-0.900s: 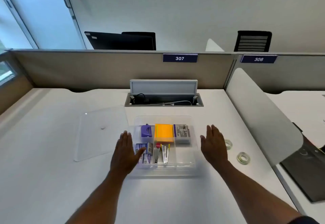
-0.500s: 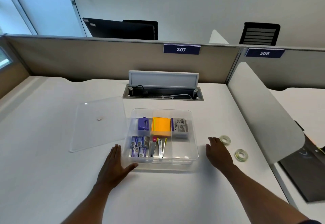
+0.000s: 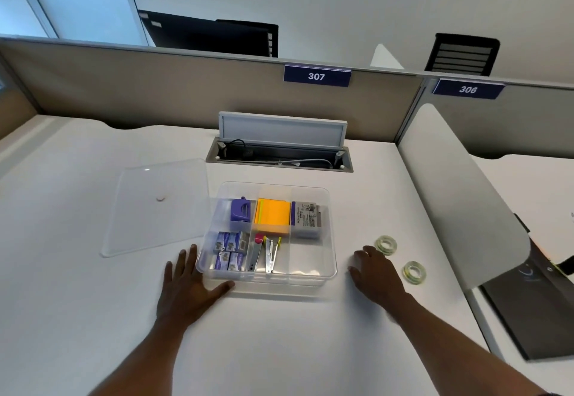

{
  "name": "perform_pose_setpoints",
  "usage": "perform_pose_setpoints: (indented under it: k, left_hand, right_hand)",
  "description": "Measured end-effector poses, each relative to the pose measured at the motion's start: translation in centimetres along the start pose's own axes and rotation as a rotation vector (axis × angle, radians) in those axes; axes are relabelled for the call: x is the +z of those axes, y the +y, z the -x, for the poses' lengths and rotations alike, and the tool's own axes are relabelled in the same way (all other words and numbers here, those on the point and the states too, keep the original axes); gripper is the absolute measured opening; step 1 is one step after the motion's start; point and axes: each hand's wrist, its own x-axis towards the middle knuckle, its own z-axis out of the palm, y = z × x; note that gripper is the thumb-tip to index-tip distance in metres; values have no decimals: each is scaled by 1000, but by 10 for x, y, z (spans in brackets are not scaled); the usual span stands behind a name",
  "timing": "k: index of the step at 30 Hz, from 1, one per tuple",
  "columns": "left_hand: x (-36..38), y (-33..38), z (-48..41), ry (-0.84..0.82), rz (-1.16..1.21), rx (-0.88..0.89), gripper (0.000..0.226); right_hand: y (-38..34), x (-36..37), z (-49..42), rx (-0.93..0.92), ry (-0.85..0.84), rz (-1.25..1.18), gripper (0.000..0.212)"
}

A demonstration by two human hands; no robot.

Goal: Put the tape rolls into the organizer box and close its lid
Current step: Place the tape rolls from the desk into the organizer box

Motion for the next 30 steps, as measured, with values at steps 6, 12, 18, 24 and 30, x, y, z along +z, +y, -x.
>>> perform_pose_setpoints:
  k: [6, 12, 18, 24, 30]
  left_hand:
    - [-4, -4, -6, -10, 4, 29, 113]
    - [-5, -4, -6, -60, -34, 8, 117]
    - [-6, -5, -7, -61, -14, 23, 116]
    - [-7, -7, -7, -56, 0, 41, 116]
    - [-5, -12, -12, -67, 17, 94, 115]
  right_hand:
    - [-15, -6, 7, 157, -25, -25, 27]
    - [-33, -22, -10, 230, 47, -101, 12]
    - [-84, -73, -37, 218, 284, -385, 35]
    - [-133, -60, -36, -22, -50, -297, 35]
    - [-142, -28, -31, 69, -39, -271, 31]
